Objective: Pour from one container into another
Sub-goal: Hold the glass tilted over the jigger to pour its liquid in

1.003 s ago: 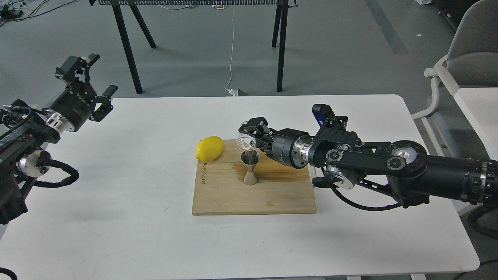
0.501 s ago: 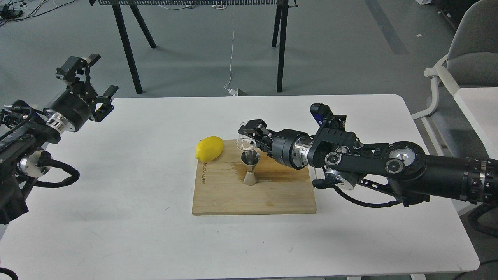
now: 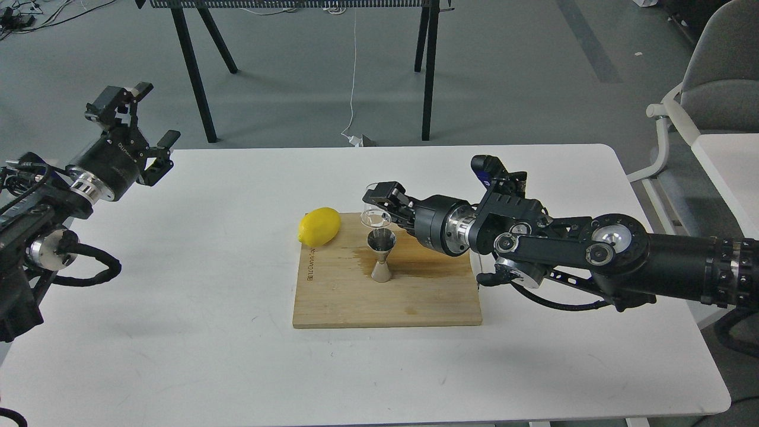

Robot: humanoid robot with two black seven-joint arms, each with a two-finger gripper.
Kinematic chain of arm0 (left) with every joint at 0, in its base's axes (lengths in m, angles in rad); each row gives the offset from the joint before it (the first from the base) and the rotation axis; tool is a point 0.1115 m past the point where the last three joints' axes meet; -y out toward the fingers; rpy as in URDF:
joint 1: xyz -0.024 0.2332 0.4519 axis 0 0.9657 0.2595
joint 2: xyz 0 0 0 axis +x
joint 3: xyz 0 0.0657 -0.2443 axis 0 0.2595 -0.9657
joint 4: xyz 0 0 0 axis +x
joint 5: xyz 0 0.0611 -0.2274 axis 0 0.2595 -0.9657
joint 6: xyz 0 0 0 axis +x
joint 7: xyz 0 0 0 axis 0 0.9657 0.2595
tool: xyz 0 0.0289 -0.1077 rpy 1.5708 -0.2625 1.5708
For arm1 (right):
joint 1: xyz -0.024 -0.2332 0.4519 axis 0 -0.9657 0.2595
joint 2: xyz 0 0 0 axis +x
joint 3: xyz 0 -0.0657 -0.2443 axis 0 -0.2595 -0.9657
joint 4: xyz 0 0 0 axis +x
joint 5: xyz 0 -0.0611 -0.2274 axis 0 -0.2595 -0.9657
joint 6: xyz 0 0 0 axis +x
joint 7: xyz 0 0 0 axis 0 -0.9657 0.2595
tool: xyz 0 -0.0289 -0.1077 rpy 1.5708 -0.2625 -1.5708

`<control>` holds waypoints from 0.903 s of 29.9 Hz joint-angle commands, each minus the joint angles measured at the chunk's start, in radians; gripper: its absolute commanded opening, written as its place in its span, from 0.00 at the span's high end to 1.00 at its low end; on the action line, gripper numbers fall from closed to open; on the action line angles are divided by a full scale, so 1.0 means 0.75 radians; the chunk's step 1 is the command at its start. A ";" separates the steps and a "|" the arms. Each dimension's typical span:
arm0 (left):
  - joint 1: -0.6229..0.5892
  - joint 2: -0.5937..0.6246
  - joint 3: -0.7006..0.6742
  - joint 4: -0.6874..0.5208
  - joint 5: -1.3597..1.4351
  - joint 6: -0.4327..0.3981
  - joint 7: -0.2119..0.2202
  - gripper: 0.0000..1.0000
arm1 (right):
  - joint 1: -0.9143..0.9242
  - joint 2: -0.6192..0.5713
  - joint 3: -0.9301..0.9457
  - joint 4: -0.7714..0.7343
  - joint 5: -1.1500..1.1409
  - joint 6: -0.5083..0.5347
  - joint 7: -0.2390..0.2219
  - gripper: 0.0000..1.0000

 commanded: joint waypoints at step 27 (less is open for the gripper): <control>0.000 -0.008 0.000 0.020 0.000 0.000 0.000 0.00 | 0.047 0.005 -0.078 0.002 -0.093 -0.013 0.002 0.53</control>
